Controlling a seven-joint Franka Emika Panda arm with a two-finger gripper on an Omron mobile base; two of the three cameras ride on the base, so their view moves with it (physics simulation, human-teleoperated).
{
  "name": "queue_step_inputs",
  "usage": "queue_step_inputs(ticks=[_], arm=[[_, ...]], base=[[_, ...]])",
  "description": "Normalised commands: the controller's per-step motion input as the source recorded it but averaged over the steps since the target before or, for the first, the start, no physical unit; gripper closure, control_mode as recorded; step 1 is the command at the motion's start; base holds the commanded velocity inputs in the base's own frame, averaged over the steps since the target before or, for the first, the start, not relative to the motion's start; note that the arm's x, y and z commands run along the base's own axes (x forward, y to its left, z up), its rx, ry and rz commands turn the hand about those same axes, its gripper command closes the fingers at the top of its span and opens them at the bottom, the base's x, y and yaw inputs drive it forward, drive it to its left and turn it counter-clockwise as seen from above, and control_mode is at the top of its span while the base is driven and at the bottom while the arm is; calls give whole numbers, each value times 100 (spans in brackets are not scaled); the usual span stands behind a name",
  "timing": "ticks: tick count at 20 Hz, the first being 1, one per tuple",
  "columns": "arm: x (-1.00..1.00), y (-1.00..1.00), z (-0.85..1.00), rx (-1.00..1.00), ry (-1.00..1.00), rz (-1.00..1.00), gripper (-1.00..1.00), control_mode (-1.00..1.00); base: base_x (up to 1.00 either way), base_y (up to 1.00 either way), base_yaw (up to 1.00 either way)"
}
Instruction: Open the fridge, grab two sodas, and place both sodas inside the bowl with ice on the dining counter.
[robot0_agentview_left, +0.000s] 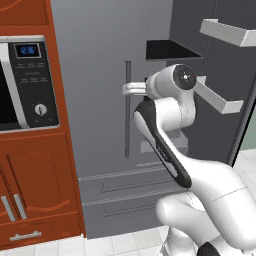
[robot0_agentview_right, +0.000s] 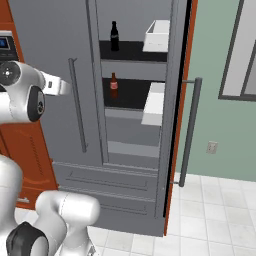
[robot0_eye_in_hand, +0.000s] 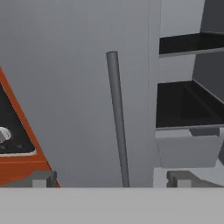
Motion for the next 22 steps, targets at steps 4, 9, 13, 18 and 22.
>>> queue_step_inputs(ticks=[4, 9, 13, 18, 22], arm=[[28, 0, 0, -7, -2, 0, -100, -100], [31, 0, 0, -8, 0, -3, -100, -100], [33, 0, 0, -8, 0, -2, -100, -100], [40, 0, 0, -3, 0, 0, -100, -100], [36, 1, 0, 0, 0, 0, -100, -100]], base=[[0, 0, 0], [0, 0, 0], [0, 0, 0], [0, 0, 0], [0, 0, 0]])
